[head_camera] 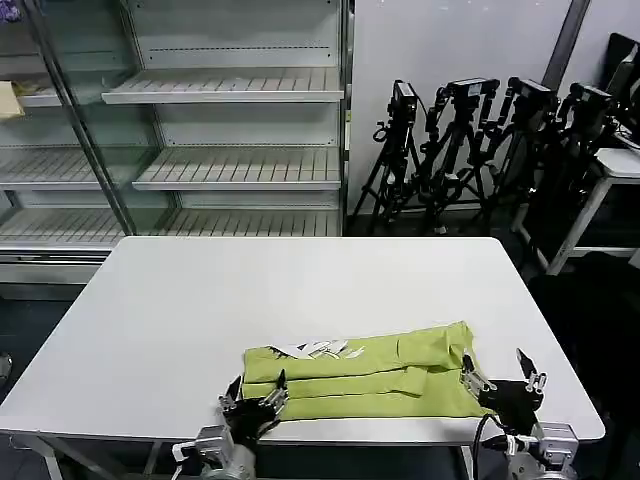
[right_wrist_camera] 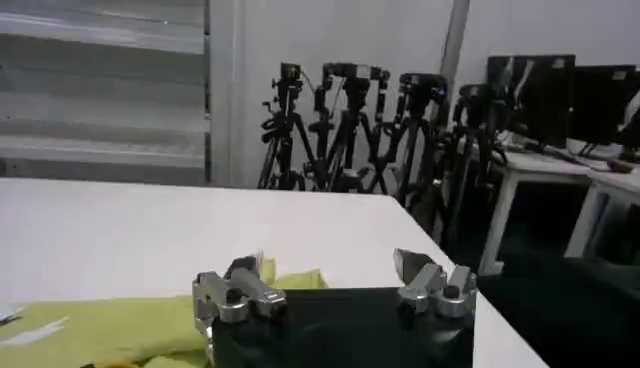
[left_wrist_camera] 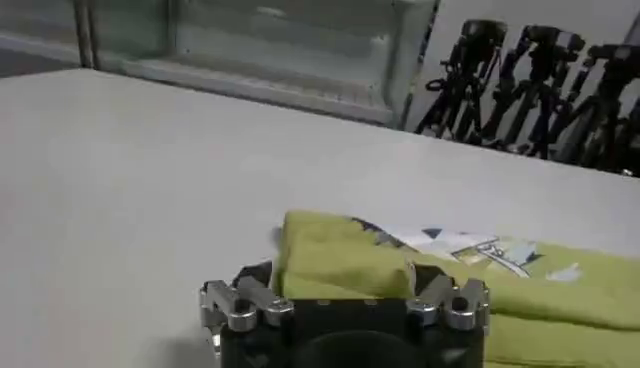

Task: Fold and organize the clothes.

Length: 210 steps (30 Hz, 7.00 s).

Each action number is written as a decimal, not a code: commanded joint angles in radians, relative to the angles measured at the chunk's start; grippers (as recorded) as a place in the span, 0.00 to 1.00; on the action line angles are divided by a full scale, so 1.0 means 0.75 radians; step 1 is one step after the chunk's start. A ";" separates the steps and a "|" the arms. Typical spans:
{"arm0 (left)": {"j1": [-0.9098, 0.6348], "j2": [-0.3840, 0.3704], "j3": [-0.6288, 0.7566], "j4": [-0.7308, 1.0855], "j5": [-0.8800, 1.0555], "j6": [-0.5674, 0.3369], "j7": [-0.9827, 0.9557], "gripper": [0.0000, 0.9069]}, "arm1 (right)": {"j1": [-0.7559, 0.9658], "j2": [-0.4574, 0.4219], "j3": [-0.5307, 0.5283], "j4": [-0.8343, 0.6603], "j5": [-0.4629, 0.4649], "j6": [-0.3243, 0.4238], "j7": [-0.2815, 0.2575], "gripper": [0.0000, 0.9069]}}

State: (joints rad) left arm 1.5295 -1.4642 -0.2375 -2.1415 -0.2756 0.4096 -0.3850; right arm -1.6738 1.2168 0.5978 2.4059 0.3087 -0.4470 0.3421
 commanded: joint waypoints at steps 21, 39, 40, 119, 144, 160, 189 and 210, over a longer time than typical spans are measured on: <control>-0.010 -0.038 -0.036 0.006 -0.076 -0.119 -0.039 0.04 | -0.044 0.016 0.018 0.069 0.003 0.000 0.011 1.00; 0.041 0.351 -0.684 -0.158 -0.688 -0.034 0.025 0.04 | -0.051 0.002 0.040 0.087 0.030 -0.001 0.014 1.00; 0.035 0.361 -0.706 -0.158 -0.774 -0.020 0.027 0.04 | -0.051 0.000 0.041 0.085 0.031 -0.001 0.014 1.00; -0.210 -0.211 0.218 -0.017 -0.805 -0.020 0.086 1.00 | -0.075 -0.021 0.066 0.050 0.047 0.002 0.023 1.00; -0.139 0.531 -0.433 0.032 -0.179 -0.160 0.441 1.00 | -0.042 -0.068 0.023 0.015 0.036 0.002 0.013 1.00; -0.117 0.516 -0.349 -0.047 -1.024 0.124 0.442 1.00 | -0.087 -0.058 0.057 0.033 0.010 0.000 0.003 1.00; -0.211 0.306 -0.160 0.111 -1.331 0.171 0.255 1.00 | -0.190 -0.023 0.108 0.117 -0.029 -0.003 0.004 1.00; -0.202 0.244 -0.141 0.104 -1.348 0.127 0.218 0.04 | -0.215 -0.020 0.115 0.151 -0.031 -0.006 0.006 1.00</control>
State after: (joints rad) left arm 1.3774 -1.2667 -0.3499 -2.0675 -1.2733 0.5112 -0.2151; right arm -1.8325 1.2013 0.6840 2.5143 0.2862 -0.4511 0.3457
